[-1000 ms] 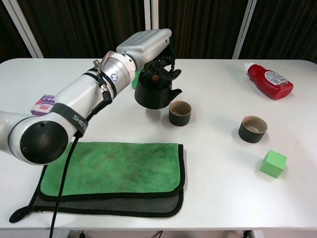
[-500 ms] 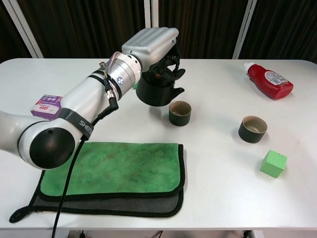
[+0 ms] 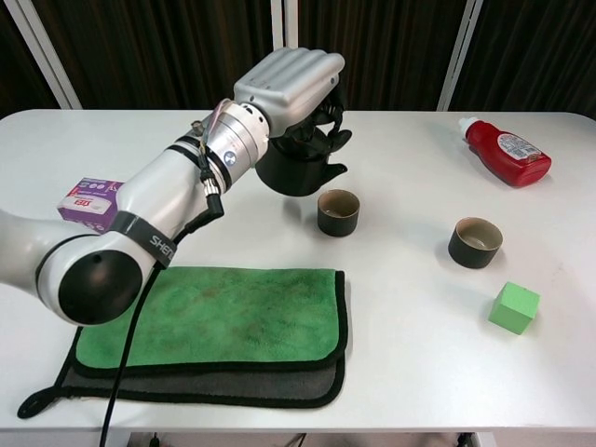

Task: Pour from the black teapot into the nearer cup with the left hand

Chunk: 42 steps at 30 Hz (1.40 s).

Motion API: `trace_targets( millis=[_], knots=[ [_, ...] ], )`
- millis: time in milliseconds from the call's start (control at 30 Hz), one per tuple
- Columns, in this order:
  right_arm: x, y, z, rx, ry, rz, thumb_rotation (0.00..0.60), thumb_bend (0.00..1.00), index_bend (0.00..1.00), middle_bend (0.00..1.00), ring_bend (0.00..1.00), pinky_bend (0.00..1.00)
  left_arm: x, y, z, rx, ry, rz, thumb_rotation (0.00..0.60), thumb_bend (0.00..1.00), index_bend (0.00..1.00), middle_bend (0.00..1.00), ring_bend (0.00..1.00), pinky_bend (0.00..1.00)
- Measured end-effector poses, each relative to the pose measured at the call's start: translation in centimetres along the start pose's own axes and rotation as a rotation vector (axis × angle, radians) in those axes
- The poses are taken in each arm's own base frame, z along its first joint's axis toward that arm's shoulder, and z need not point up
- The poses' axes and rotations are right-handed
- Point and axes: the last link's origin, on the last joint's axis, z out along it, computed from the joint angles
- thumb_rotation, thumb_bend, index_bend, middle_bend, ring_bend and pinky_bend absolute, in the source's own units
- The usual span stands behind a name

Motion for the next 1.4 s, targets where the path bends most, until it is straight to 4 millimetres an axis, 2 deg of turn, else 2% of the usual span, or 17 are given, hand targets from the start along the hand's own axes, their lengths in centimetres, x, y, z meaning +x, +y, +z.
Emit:
trace_targets(
  millis=[1400],
  knots=[
    [-0.16,-0.08,-0.09,0.002,-0.004,0.001,0.6,0.23,0.0,0.0,0.0,0.0,-0.29,0.72,-0.41,-0.062,0.052,0.153,0.6,0.4,1.0,1.0,1.0,0.45]
  ],
)
